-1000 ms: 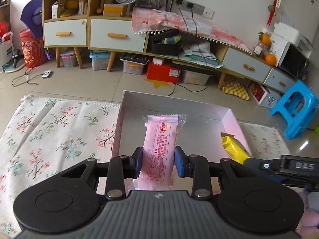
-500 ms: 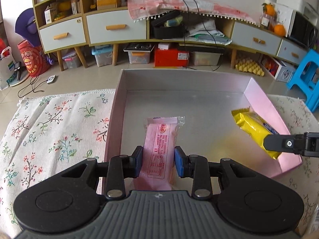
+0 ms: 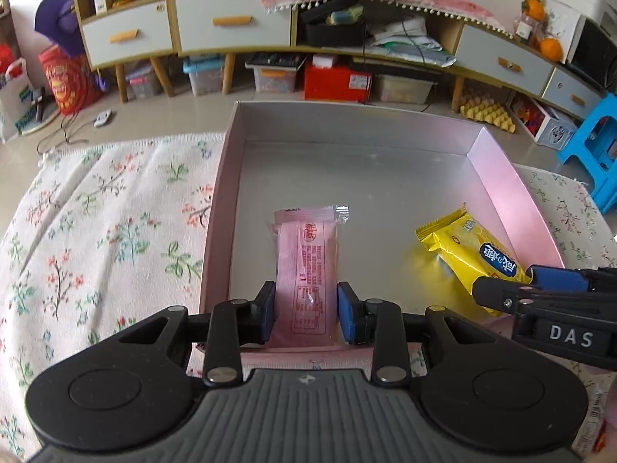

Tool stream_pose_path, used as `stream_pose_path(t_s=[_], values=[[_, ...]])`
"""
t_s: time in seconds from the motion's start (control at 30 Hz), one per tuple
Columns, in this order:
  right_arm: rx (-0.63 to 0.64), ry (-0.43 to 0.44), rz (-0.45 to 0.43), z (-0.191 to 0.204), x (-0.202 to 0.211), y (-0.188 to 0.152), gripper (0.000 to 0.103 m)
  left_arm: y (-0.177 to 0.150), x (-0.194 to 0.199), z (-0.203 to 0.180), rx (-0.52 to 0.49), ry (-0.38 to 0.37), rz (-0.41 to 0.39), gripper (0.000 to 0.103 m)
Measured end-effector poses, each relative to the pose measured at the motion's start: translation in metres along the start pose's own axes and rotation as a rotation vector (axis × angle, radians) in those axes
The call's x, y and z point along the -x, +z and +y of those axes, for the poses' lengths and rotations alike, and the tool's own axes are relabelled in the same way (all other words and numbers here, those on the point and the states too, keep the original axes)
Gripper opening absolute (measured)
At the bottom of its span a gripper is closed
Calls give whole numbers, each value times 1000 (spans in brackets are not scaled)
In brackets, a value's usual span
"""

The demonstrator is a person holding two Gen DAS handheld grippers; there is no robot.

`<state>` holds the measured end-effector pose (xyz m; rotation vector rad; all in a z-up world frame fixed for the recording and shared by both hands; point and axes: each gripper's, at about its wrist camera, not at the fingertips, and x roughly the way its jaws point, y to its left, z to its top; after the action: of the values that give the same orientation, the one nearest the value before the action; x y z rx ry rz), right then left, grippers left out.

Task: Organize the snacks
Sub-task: 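Carry the pink packet and yellow packet with both tools into the pink box, then open both tools to release the packets inside the pink box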

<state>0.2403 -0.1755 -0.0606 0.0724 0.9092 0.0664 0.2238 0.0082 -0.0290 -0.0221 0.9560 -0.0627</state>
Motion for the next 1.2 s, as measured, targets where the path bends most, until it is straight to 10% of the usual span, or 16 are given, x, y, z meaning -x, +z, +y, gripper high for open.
stream_pose_path(t_s=[0.23, 0.7, 1.2], values=[[-47, 38, 4, -7, 10, 1, 70, -2, 2, -4, -44, 6, -19, 37], [-153, 94, -31, -17, 77, -5, 84, -8, 56, -5, -42, -20, -115, 90], [-100, 46, 9, -7, 134, -44, 90, -51, 97, -8, -80, 13, -101, 102]])
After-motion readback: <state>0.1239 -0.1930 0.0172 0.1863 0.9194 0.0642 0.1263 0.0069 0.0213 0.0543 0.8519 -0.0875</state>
